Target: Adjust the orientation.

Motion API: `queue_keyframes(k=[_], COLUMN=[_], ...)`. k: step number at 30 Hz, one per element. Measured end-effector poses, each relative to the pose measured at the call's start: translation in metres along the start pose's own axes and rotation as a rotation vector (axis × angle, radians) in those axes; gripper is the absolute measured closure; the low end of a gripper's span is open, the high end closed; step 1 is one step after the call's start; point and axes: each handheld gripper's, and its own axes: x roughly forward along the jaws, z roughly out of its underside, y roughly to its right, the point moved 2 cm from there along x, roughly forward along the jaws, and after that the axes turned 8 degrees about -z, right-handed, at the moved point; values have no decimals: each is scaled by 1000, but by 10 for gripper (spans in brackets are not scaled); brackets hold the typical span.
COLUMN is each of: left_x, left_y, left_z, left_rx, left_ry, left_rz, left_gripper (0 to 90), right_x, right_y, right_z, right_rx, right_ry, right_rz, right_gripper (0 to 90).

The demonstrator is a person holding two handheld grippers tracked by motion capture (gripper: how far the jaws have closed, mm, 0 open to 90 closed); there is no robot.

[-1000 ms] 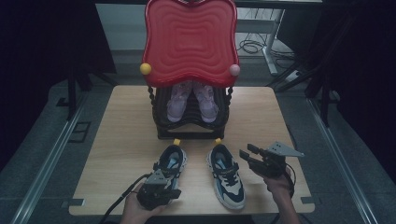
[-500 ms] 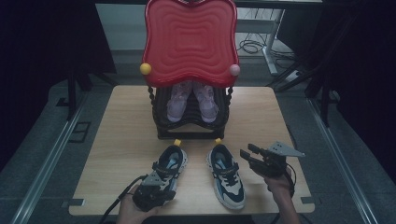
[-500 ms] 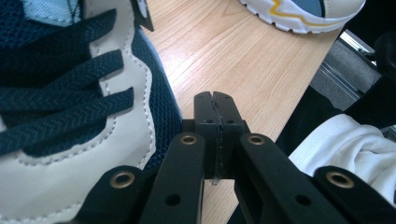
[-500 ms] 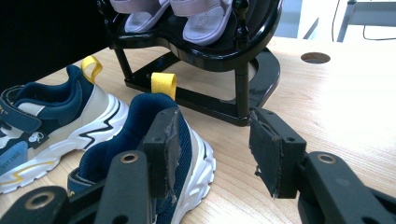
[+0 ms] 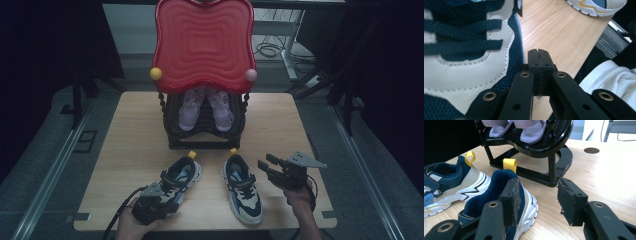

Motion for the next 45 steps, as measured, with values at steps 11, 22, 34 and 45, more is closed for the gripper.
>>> queue_keyframes(k=[11, 22, 34, 45], left_x=[-13, -18, -21, -21], left_y=[-30, -52, -75, -91], left_z=[5, 8, 6, 1], left_rx=[-59, -113, -163, -201], left_ry=[4, 18, 39, 53], left_rz=[-10, -11, -52, -79], left_gripper=[900, 900, 900, 900], right_x=[0, 0, 0, 1], right_y=[2, 3, 3, 3], right_z=[1, 1, 1, 1], right_rx=[4, 4, 11, 12], right_ry=[-3, -1, 1, -3], right_rz=[4, 7, 8, 4], right_gripper=[527, 526, 525, 523])
